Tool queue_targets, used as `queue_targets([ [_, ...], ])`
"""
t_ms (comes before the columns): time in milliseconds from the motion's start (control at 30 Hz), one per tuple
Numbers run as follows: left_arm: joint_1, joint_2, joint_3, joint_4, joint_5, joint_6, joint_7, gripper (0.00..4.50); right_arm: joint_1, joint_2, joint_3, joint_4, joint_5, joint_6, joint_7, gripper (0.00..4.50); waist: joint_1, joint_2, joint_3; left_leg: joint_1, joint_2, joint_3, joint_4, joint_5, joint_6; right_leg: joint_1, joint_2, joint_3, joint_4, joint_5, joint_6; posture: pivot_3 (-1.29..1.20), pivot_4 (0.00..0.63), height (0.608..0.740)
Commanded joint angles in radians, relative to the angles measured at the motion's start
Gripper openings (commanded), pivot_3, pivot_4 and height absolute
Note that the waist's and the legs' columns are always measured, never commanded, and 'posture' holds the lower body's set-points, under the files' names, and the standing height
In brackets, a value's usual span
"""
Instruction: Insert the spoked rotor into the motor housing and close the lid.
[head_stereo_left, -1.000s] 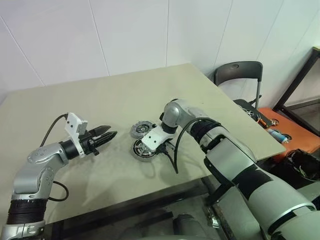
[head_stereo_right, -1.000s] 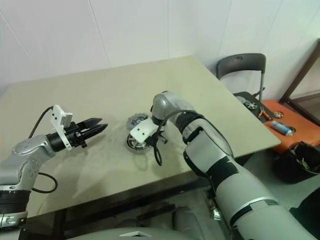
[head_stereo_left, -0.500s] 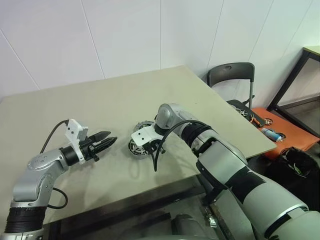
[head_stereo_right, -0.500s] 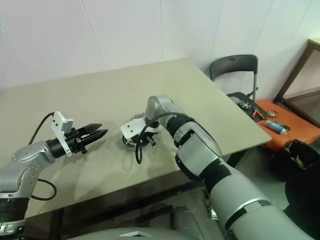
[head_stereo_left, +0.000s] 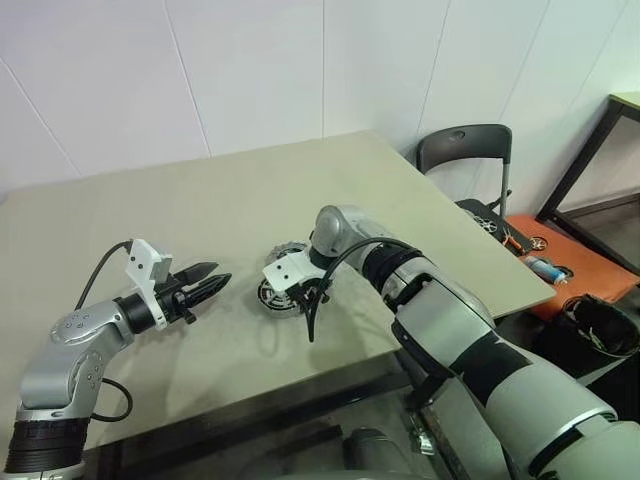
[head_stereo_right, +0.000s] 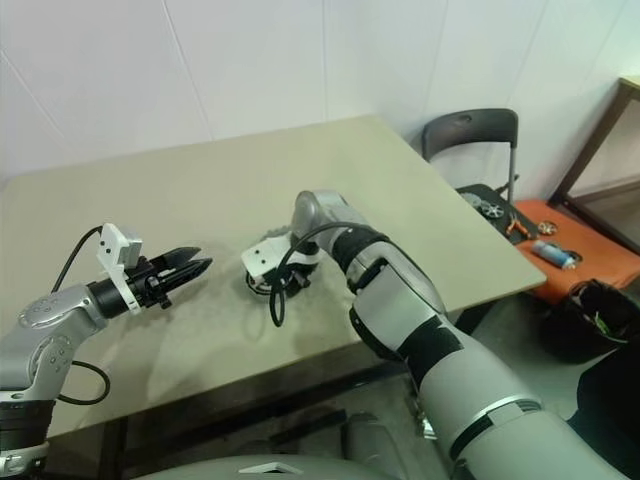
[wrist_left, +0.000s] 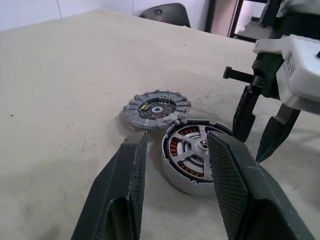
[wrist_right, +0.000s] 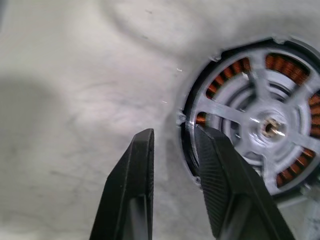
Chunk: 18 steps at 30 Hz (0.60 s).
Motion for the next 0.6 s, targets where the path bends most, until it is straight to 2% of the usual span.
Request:
queue_targets([
  [33, -0.013, 0.01, 0.018, -0.03, -0.009, -0.004, -0.003, 2.04, -0.043, 0.003, -0.039, -0.055, 0.061, -0.012, 0.1, 1.34, 0.002, 0.0, 0.0, -0.002, 0.0, 0.0, 0.0, 0.0, 0.0, -0.002, 0.0, 0.0, 0.0, 0.001, -0.002, 0.0, 0.0, 0.74],
  [133, -0.02, 0.011, 0.014, -0.027, -0.01, -0.001, -0.004, 2.04, -0.037, -0.025, -0.016, -0.132, 0.122, -0.081, 0.144, 1.34, 0.003, 0.0, 0.0, -0.005, -0.001, -0.001, 0.0, -0.001, -0.003, -0.005, -0.002, 0.0, -0.001, 0.001, -0.002, 0.0, 0.0, 0.74],
  [267, -0.029, 0.01, 0.011, -0.019, -0.01, 0.003, -0.007, 2.04, -0.006, -0.09, 0.081, -0.303, 0.313, -0.052, 0.145, 1.34, 0.004, 0.001, 0.0, -0.006, -0.001, -0.001, 0.0, -0.003, -0.007, -0.005, -0.003, 0.0, -0.003, 0.0, 0.0, 0.0, 0.0, 0.74],
  [333, -0.029, 0.01, 0.006, -0.015, -0.005, 0.0, -0.011, 2.04, 0.012, -0.131, 0.099, -0.356, 0.351, -0.08, 0.145, 1.34, 0.005, 0.0, 0.0, -0.006, 0.0, -0.001, 0.0, -0.003, -0.008, -0.005, -0.003, 0.0, -0.003, 0.0, 0.0, 0.0, 0.0, 0.74],
  [400, -0.029, 0.009, 0.004, -0.013, -0.003, -0.002, -0.013, 2.04, 0.027, -0.17, 0.108, -0.367, 0.331, -0.167, 0.145, 1.34, 0.006, 0.0, 0.0, -0.006, -0.001, -0.001, 0.0, -0.004, -0.008, -0.005, -0.003, 0.0, -0.003, 0.0, 0.001, 0.0, 0.0, 0.74],
  [500, -0.03, 0.007, 0.002, -0.013, -0.002, -0.001, -0.013, 2.04, 0.041, -0.229, 0.139, -0.326, 0.22, -0.371, 0.088, 1.34, 0.008, 0.0, 0.0, -0.006, -0.001, -0.001, 0.0, -0.004, -0.008, -0.004, -0.004, 0.0, -0.003, -0.001, 0.001, 0.0, 0.0, 0.74],
  [600, -0.033, 0.004, 0.0, -0.014, -0.002, 0.0, -0.012, 2.04, 0.057, -0.268, 0.173, -0.275, 0.128, -0.567, -0.023, 1.34, 0.006, 0.0, 0.0, -0.006, -0.001, 0.0, 0.0, -0.004, -0.008, -0.004, -0.003, 0.0, -0.003, -0.001, 0.001, 0.0, 0.0, 0.74],
])
